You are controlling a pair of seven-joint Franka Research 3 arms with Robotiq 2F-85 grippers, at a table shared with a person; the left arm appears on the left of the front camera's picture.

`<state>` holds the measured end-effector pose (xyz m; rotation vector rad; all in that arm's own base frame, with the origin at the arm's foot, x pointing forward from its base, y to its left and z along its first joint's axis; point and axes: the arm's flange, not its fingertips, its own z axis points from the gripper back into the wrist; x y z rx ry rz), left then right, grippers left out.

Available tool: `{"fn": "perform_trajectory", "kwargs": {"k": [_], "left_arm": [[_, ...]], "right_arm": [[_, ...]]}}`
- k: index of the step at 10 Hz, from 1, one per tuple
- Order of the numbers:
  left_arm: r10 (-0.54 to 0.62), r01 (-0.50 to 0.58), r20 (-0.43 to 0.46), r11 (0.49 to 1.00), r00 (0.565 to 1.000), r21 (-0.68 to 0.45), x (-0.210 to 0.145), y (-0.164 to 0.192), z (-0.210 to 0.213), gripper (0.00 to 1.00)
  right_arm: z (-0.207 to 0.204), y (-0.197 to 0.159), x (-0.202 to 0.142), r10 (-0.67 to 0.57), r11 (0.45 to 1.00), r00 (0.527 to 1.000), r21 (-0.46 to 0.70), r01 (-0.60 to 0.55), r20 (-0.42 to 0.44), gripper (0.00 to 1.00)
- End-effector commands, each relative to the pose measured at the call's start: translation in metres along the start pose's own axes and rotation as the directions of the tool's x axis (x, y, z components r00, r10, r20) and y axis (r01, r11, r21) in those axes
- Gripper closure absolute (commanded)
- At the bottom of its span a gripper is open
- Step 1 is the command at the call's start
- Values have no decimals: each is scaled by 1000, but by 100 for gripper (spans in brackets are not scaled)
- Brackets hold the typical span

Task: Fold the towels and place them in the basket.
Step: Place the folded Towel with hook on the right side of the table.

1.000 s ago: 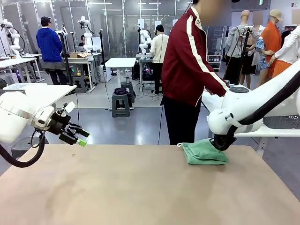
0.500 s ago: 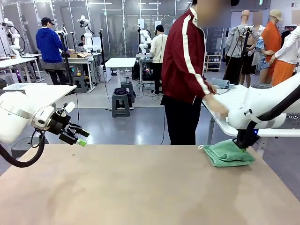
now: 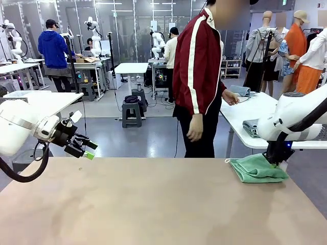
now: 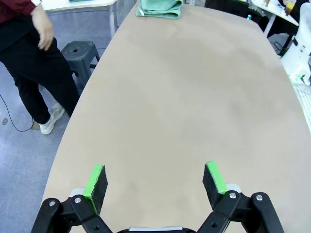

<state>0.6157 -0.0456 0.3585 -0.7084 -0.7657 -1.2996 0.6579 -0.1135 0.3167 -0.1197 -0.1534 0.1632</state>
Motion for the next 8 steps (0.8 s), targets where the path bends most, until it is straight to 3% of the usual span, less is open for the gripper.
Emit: {"fn": "perform_trajectory", "kwargs": {"k": [1, 2, 3, 4, 5, 6, 8], "left_arm": [[0, 0, 3, 1000, 1000, -1, 2, -1, 1, 0], [0, 0, 3, 1000, 1000, -1, 2, -1, 1, 0], [0, 0, 3, 1000, 1000, -1, 2, -1, 1, 0], [0, 0, 3, 1000, 1000, -1, 2, -1, 1, 0], [0, 0, 3, 1000, 1000, -1, 2, -1, 1, 0], [0, 0, 3, 1000, 1000, -1, 2, -1, 1, 0], [0, 0, 3, 1000, 1000, -1, 2, -1, 1, 0]], "right_arm": [[3, -3, 7, -19, 1000, 1000, 10, 19, 12, 55], [4, -3, 8, -12, 999, 1000, 32, 12, 8, 74], [9, -6, 8, -6, 999, 1000, 48, 6, 3, 35], [19, -11, 7, 2, 999, 1000, 51, -2, 0, 52], [35, -19, 6, 14, 999, 1000, 47, -14, 1, 15], [60, -29, 4, 19, 999, 1000, 48, -20, 3, 32], [139, -55, -10, -38, 996, 999, 86, 37, 8, 32]]}}
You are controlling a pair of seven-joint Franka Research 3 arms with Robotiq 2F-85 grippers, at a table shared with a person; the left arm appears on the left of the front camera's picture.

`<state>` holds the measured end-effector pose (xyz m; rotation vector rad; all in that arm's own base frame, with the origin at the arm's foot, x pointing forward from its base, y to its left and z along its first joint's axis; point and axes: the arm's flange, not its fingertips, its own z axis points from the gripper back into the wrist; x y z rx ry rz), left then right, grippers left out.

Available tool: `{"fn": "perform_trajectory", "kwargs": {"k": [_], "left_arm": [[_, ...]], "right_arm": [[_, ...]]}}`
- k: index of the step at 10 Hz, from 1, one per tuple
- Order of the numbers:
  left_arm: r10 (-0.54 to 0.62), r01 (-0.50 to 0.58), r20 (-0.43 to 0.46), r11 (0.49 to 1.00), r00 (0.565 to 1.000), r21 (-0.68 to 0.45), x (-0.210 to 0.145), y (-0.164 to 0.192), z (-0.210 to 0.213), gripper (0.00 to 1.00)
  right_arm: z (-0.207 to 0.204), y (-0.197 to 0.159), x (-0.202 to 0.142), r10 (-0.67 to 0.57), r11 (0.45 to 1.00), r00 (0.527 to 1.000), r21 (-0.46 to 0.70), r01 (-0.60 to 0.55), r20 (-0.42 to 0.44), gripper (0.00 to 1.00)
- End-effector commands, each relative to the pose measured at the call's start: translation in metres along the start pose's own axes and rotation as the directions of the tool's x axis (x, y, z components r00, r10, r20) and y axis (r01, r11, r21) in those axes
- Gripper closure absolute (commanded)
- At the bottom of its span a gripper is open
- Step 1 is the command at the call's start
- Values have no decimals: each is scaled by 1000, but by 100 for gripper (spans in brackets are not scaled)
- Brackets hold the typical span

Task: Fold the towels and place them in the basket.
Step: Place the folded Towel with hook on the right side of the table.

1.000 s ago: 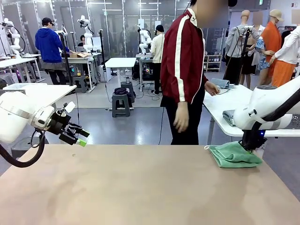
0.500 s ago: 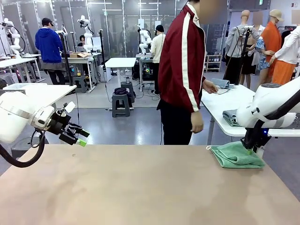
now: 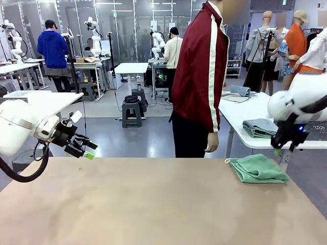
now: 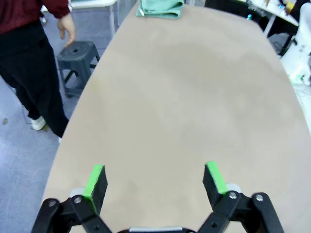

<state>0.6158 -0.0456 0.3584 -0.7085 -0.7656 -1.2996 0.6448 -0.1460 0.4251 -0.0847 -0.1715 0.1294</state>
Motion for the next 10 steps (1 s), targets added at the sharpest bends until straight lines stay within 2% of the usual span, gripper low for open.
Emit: {"fn": "perform_trajectory", "kwargs": {"k": [1, 2, 4, 6, 8, 10], "left_arm": [[0, 0, 3, 1000, 1000, -1, 2, -1, 1, 0], [0, 0, 3, 1000, 1000, -1, 2, -1, 1, 0], [0, 0, 3, 1000, 1000, -1, 2, -1, 1, 0], [0, 0, 3, 1000, 1000, -1, 2, -1, 1, 0], [0, 0, 3, 1000, 1000, -1, 2, -1, 1, 0], [0, 0, 3, 1000, 1000, -1, 2, -1, 1, 0]], "right_arm": [[77, -19, -17, -52, 994, 998, 94, 56, -42, 32], [113, -25, -29, -54, 988, 998, 141, 56, -21, 32], [170, -32, -54, -44, 948, 998, 314, 58, -51, 32], [190, -30, -68, -52, 922, 997, 380, 70, -56, 32], [186, -23, -71, -31, 933, 998, 357, 47, -51, 32], [200, -25, -74, -65, 927, 996, 365, 82, -58, 32]]}}
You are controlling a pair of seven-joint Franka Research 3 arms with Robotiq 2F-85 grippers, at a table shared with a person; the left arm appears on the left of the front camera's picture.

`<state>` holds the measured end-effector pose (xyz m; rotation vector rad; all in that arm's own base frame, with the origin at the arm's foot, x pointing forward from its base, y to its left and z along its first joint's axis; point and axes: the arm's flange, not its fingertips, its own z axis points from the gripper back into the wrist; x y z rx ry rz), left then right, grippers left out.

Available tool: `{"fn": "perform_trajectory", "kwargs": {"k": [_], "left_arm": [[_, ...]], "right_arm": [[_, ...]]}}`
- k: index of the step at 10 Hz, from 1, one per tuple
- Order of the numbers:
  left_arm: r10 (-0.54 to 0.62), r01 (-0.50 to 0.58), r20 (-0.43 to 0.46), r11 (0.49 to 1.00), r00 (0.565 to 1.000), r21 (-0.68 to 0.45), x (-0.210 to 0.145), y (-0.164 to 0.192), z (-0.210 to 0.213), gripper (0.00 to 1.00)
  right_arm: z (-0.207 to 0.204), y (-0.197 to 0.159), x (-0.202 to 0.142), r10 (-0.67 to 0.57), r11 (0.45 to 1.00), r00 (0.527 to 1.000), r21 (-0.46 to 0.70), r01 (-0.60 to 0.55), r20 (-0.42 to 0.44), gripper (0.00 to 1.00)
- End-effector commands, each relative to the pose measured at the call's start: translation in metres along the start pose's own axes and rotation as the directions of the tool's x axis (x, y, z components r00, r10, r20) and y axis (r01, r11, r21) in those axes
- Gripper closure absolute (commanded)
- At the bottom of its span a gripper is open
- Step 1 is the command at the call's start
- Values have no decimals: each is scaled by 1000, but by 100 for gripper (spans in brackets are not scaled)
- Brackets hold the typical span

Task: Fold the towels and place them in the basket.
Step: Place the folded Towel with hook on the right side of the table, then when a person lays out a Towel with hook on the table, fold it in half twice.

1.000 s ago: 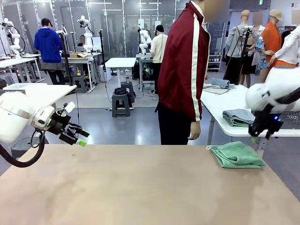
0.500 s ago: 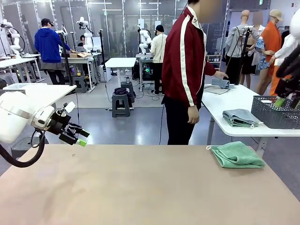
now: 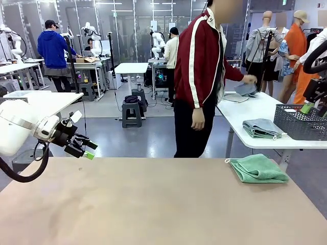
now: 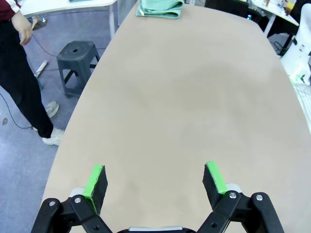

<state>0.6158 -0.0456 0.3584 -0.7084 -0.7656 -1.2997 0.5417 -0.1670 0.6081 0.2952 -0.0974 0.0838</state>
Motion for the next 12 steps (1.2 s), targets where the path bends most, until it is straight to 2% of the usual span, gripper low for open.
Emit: {"fn": "perform_trajectory", "kwargs": {"k": [1, 12], "left_arm": [[0, 0, 3, 1000, 1000, -1, 2, -1, 1, 0], [0, 0, 3, 1000, 1000, -1, 2, -1, 1, 0]], "right_arm": [[3, 2, -1, 0, 1000, 1000, -3, 0, 5, 32], [3, 2, -1, 0, 1000, 1000, -3, 0, 5, 32]]}}
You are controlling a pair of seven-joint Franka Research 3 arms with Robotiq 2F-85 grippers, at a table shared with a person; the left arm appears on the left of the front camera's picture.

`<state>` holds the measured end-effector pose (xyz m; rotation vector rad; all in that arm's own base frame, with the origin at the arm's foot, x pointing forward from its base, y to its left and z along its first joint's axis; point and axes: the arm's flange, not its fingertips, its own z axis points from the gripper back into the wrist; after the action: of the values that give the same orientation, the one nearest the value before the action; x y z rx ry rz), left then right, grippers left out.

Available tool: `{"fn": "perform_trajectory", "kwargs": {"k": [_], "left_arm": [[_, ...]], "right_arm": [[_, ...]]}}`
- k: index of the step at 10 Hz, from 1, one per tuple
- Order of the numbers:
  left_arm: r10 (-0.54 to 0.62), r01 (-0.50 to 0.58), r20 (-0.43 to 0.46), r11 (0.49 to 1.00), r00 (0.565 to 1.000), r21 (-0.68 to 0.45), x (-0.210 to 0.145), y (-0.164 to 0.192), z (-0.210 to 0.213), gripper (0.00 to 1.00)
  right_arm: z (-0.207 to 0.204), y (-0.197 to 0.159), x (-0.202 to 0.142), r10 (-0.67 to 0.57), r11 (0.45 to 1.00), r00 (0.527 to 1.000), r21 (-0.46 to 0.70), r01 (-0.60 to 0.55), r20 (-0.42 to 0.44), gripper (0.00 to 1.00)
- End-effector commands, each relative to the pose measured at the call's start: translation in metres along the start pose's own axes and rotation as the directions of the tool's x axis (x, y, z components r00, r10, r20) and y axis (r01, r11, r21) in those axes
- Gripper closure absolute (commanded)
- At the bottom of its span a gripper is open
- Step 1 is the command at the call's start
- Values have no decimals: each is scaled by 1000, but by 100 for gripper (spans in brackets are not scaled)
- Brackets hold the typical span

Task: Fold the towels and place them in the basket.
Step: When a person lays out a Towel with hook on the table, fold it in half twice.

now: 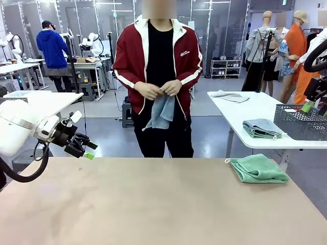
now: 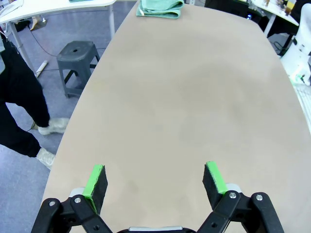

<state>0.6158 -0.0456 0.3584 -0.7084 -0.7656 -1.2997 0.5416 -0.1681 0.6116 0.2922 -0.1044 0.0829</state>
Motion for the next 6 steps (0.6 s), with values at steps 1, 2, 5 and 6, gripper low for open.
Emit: {"fn": "perform_trajectory", "kwargs": {"k": [1, 2, 5, 6], "left_arm": [[0, 0, 3, 1000, 1000, -1, 2, -1, 1, 0], [0, 0, 3, 1000, 1000, -1, 2, -1, 1, 0], [0, 0, 3, 1000, 1000, -1, 2, -1, 1, 0], [0, 0, 3, 1000, 1000, -1, 2, -1, 1, 0]], "right_arm": [[-1, 2, -1, 0, 1000, 1000, 1, 0, -2, 32], [-1, 2, -1, 0, 1000, 1000, 1, 0, -2, 32], [-1, 2, -1, 0, 1000, 1000, 1, 0, -2, 32], [-1, 2, -1, 0, 1000, 1000, 1, 0, -2, 32]]}}
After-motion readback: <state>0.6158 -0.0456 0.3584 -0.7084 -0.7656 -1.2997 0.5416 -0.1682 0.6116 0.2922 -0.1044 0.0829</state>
